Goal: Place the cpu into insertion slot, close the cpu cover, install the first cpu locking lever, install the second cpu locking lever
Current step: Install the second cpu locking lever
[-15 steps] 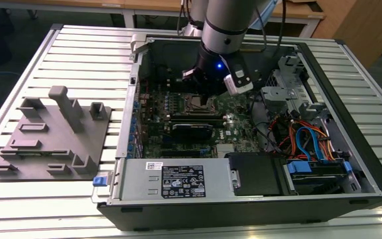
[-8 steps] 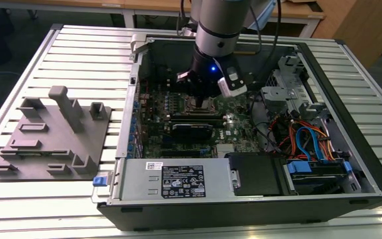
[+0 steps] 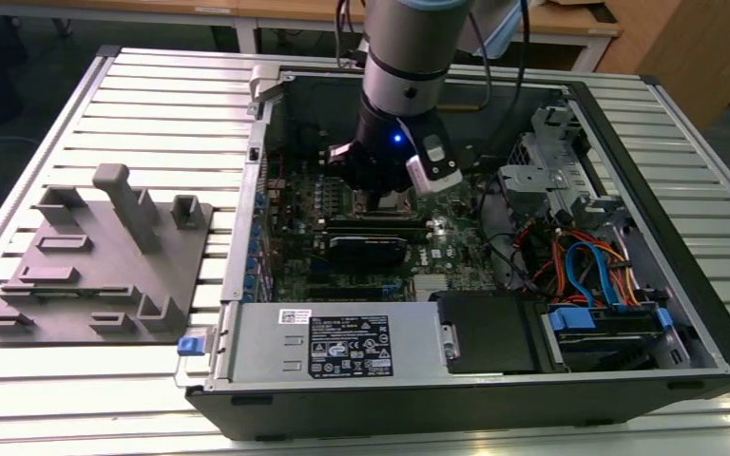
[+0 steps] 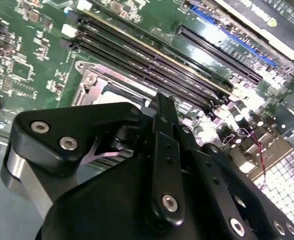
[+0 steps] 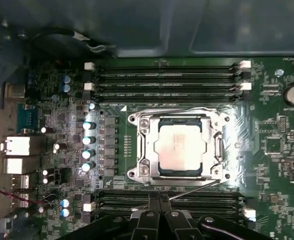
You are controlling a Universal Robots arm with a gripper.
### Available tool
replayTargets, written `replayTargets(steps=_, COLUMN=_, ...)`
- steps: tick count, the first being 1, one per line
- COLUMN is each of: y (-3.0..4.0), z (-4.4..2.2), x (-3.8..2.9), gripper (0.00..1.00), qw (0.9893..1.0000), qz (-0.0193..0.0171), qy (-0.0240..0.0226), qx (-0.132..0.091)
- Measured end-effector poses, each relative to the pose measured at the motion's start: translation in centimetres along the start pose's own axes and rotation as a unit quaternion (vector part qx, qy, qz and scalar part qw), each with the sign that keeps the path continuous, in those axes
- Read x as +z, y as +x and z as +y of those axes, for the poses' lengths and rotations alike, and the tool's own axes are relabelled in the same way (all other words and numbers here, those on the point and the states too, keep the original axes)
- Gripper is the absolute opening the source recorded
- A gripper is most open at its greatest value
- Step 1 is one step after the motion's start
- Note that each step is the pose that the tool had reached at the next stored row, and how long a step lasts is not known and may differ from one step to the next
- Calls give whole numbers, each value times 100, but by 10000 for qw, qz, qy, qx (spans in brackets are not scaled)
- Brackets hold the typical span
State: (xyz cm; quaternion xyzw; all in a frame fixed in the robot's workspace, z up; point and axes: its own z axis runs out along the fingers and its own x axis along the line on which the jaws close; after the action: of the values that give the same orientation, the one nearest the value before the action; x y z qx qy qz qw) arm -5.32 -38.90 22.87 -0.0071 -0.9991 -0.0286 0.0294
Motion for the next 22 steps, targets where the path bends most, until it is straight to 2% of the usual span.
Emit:
replayTargets(steps=4, y=51, z=-24, x=31, gripper=11, qw=10000, qz=0, qy=-16, qx=-1)
replayTargets(steps=11, y=82, z=-123, x=50, gripper=11, qw=9998, qz=3, qy=-216, qx=-13)
replayTargets(steps=13, y=90, z=-140, x=59, gripper=11, qw=9997, qz=4, qy=-255, qx=-15)
replayTargets(steps=14, y=90, z=-147, x=64, gripper=11, qw=9996, qz=5, qy=-296, qx=-18)
replayTargets(steps=16, y=91, z=-156, x=78, gripper=11, qw=9994, qz=6, qy=-349, qx=-21)
replayTargets(steps=19, y=92, z=-166, x=112, gripper=11, qw=9992, qz=6, qy=-394, qx=-23)
replayTargets(steps=22, y=96, z=-172, x=150, gripper=11, qw=9992, qz=6, qy=-405, qx=-24)
